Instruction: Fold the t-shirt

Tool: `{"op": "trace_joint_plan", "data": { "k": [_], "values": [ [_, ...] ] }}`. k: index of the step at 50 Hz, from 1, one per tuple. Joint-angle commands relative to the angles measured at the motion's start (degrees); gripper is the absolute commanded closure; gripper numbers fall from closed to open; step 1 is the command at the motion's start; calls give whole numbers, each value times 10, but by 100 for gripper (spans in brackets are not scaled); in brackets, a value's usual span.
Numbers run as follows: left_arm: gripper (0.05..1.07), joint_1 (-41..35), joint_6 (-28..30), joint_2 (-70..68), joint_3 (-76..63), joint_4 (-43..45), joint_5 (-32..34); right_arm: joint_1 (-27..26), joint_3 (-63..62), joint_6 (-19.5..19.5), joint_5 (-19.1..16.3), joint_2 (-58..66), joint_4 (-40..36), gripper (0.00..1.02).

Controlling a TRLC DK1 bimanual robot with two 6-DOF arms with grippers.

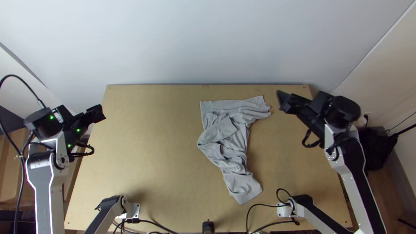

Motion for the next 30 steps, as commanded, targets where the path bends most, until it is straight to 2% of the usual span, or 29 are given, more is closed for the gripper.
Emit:
{"op": "trace_joint_plan", "data": {
  "k": [1, 7, 16, 23, 30],
  "values": [
    [10, 2, -17, 28, 39, -51, 4, 56, 27, 36, 10, 37, -19, 4],
    [10, 2, -24, 33, 45, -74, 5, 117, 55, 91, 10, 95, -69, 4],
    [10, 1, -32, 24, 40, -80, 7, 219, 52, 154, 10, 169, -81, 5],
    [10, 2, -34, 13, 37, -87, 10, 272, 68, 199, 10, 231, -87, 5],
    [10, 6, -36, 1, 28, -90, 10, 313, 114, 217, 7, 302, -145, 5]
  ]
}}
